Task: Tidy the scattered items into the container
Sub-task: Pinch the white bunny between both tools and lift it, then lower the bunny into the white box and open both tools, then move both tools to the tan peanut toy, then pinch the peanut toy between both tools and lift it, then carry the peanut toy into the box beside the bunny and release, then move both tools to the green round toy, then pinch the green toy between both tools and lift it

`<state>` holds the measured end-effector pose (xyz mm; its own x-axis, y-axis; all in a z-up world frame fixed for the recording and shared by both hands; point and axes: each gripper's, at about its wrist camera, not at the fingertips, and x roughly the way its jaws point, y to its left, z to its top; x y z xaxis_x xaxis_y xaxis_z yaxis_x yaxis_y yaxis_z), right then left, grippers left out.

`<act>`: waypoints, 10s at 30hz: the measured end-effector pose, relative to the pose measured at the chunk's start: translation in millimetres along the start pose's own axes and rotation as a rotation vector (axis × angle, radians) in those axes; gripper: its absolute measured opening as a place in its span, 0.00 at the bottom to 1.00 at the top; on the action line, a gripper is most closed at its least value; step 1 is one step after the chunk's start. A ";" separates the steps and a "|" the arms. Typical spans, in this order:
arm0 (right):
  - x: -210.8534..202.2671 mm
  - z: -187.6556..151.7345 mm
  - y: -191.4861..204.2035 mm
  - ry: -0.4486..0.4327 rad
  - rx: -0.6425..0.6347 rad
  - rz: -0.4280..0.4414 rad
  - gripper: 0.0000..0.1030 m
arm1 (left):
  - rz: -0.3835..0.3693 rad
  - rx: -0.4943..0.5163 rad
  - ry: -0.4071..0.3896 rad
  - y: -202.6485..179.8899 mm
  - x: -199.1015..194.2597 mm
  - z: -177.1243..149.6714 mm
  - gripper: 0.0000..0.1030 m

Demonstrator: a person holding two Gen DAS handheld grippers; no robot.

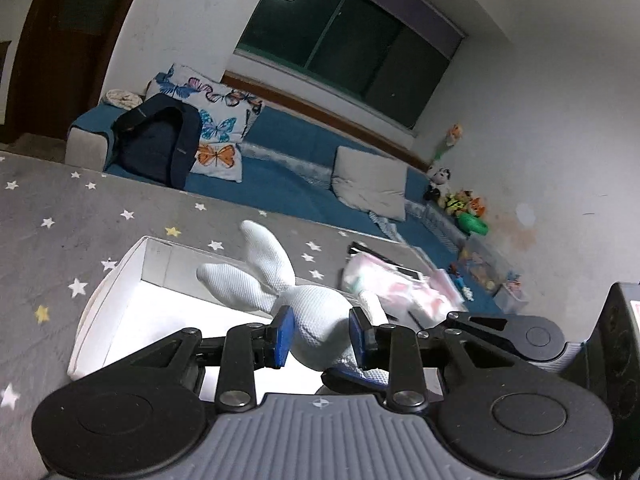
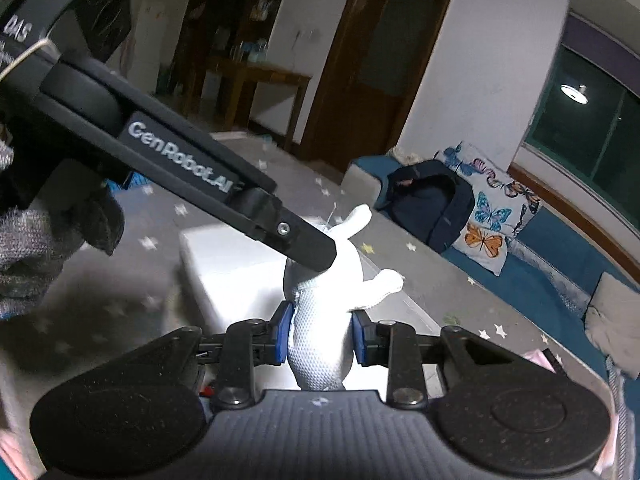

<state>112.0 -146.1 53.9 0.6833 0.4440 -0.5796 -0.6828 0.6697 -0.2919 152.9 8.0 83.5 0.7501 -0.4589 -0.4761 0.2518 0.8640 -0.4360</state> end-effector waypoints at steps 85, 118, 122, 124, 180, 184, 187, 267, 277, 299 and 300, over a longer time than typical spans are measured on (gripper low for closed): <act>-88.5 -159.3 80.3 0.125 0.517 -0.067 0.43 | -0.004 0.216 0.283 -58.6 -33.0 -163.2 0.33; -85.2 -153.4 84.5 0.110 0.487 -0.045 0.36 | -0.087 0.099 0.321 -51.9 -30.9 -160.3 0.32; -88.9 -148.4 85.2 0.095 0.478 -0.045 0.36 | -0.082 0.108 0.299 -54.9 -36.9 -156.3 0.32; -91.3 -145.5 84.0 0.084 0.476 -0.044 0.36 | -0.084 0.109 0.287 -56.3 -40.1 -153.4 0.32; 64.5 -59.2 -44.2 0.249 0.359 -0.113 0.36 | -0.095 -0.027 0.303 13.0 122.7 -34.1 0.33; 61.9 -59.6 -44.1 0.240 0.367 -0.115 0.38 | -0.094 -0.024 0.307 11.9 121.0 -33.7 0.33; 59.2 -59.7 -45.9 0.229 0.371 -0.117 0.44 | -0.090 -0.033 0.299 12.7 117.4 -32.8 0.33; -73.7 -169.6 33.8 0.096 0.600 -0.119 0.62 | -0.166 -0.008 0.340 -54.9 21.0 -142.6 0.34; -75.7 -171.5 34.1 0.086 0.614 -0.124 0.55 | -0.192 -0.048 0.357 -52.7 26.2 -144.6 0.35; -76.2 -169.7 37.4 0.083 0.598 -0.141 0.53 | -0.212 -0.073 0.364 -50.7 28.5 -148.3 0.35; -76.0 -169.4 37.6 0.084 0.595 -0.143 0.53 | -0.213 -0.081 0.366 -50.2 28.6 -148.2 0.36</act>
<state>-9.5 -255.5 -41.9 0.7184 0.2932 -0.6308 -0.3082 0.9471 0.0892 71.1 -79.3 -21.4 0.4166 -0.6815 -0.6017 0.3180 0.7293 -0.6058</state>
